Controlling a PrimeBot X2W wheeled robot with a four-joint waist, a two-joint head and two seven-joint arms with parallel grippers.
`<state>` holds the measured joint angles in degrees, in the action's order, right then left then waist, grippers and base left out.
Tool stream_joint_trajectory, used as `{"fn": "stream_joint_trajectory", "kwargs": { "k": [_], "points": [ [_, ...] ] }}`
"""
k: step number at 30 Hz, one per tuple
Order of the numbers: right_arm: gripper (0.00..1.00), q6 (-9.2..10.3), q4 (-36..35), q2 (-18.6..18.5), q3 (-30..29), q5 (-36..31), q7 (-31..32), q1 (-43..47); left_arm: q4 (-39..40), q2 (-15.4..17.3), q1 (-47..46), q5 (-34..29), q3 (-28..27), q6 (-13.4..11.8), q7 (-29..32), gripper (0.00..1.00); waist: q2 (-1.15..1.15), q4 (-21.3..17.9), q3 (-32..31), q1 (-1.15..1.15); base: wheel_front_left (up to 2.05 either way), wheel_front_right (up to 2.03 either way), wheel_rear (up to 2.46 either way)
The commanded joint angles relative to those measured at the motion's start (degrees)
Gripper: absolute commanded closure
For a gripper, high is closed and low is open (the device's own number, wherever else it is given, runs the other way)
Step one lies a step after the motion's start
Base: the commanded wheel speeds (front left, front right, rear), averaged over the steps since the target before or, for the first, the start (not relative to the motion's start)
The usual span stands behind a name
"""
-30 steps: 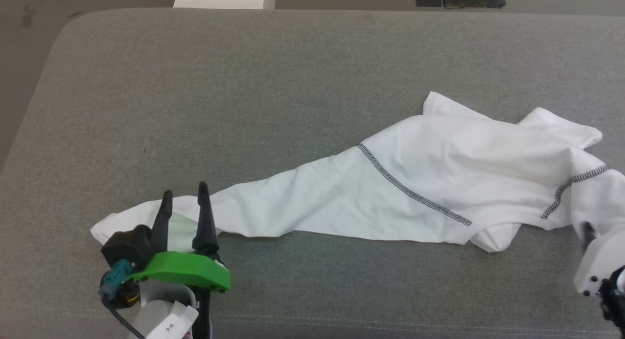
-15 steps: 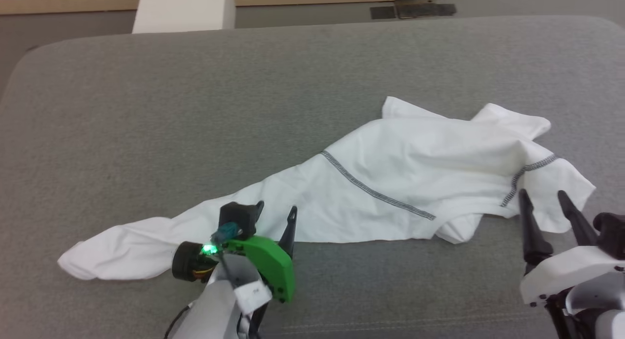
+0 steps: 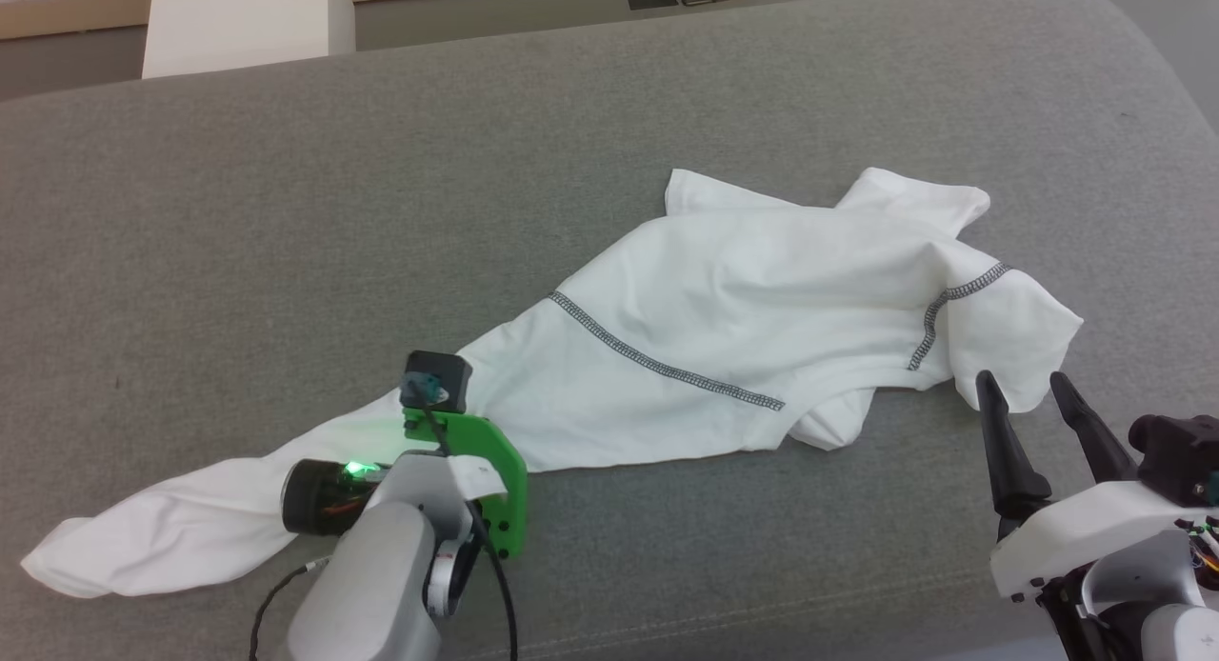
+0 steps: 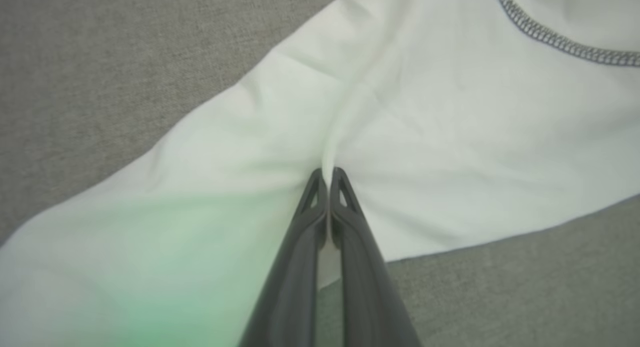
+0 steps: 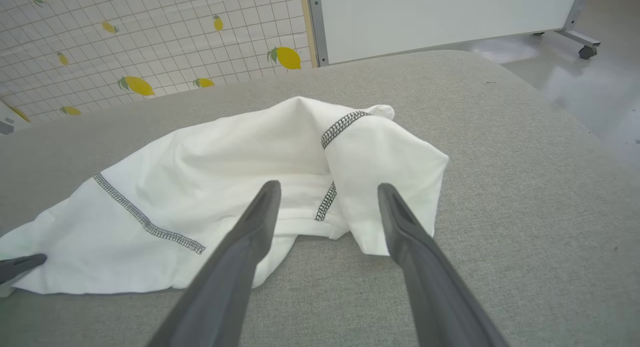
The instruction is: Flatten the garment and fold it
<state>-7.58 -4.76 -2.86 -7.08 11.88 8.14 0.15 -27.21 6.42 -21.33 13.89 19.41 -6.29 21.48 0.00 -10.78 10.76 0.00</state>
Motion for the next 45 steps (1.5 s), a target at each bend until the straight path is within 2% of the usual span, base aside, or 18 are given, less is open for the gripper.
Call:
{"fn": "stream_joint_trajectory", "kwargs": {
  "k": [1, 8, 15, 16, 17, 18, 22, 25, 30, 36, 44, 45],
  "points": [
    [0.00, 0.09, 0.05, -0.02, 0.09, 0.70, 0.01, 0.12, -0.24, 0.72, 0.81, 1.38, -0.88, -0.24, -0.37, 1.00, 0.00, 0.78, 0.28, 0.00, 0.00, 0.00, 0.00],
    [0.00, 0.09, -0.09, -0.02, -0.07, 0.79, 0.11, -0.60, 5.92, 4.64, 3.15, 6.07, -10.61, -4.30, -6.67, 1.00, 0.00, 3.73, 0.09, 0.00, 0.00, 0.00, 0.00],
    [0.00, 0.09, -0.11, -0.02, -0.19, 0.77, 0.70, -0.74, 8.82, 9.20, 6.68, 8.50, -17.96, -8.07, -7.65, 1.00, 0.00, 5.91, 0.27, 0.00, 0.00, 0.00, 0.00],
    [0.00, 0.09, 0.00, -0.02, -0.24, 0.60, 1.00, -0.75, 8.92, 9.36, 7.06, 8.91, -18.63, -8.35, -7.84, 0.83, 0.00, 6.15, 0.29, 0.00, 0.00, 0.00, 0.00],
    [0.00, 0.09, 0.15, -0.02, -0.25, 0.45, 1.36, -0.78, 9.14, 9.34, 7.37, 9.31, -18.90, -8.17, -8.07, 0.16, 0.00, 6.31, 0.28, 0.00, 0.00, 0.00, 0.00],
    [0.00, 0.09, 0.34, -0.02, -0.31, -0.19, 2.09, -0.99, 10.12, 8.37, 7.95, 10.85, -19.47, -7.35, -9.31, 0.00, 0.00, 6.74, 0.25, 0.00, 0.00, 0.00, 0.00],
    [0.00, 0.09, 0.07, -0.02, 0.69, -1.93, 2.92, -2.84, 13.26, 5.83, 9.23, 12.35, -19.24, -5.14, -15.02, 0.00, 0.00, 7.68, 0.31, 0.00, 0.00, 0.00, 0.00],
    [0.00, 0.09, 0.74, -0.02, 2.63, -4.31, 4.32, -5.69, 16.27, 3.97, 10.14, 11.90, -18.86, -3.79, -22.54, 0.00, 0.00, 8.59, 0.73, 0.00, 0.00, 0.00, 0.00],
    [0.00, 0.09, 6.36, -0.05, 6.80, -7.42, 10.99, -13.16, 18.38, 1.95, 10.66, 9.69, -16.75, -1.11, -33.49, 0.00, 0.00, 10.51, 2.34, 0.00, 0.00, 0.00, 0.00],
    [0.00, 0.09, 17.25, -0.03, 4.03, -6.03, 23.30, -22.71, 17.86, -0.06, 8.85, 8.02, -15.62, 0.61, -36.20, 0.00, 0.00, 13.56, 4.79, 0.00, 0.00, 0.00, 0.00],
    [0.00, 0.09, 26.88, -0.08, 4.39, -1.18, 33.66, -30.71, 17.40, -1.98, 6.17, 6.80, -15.68, 2.27, -36.46, 0.00, 0.00, 16.94, 7.39, 0.00, 0.00, 0.00, 0.00],
    [0.50, 0.09, 27.30, -0.28, 4.78, -1.17, 34.05, -31.28, 17.41, -2.13, 6.05, 6.66, -15.80, 2.42, -36.46, 0.00, 0.00, 17.12, 7.50, 0.00, 0.00, 0.00, 0.00]
  ]
}}
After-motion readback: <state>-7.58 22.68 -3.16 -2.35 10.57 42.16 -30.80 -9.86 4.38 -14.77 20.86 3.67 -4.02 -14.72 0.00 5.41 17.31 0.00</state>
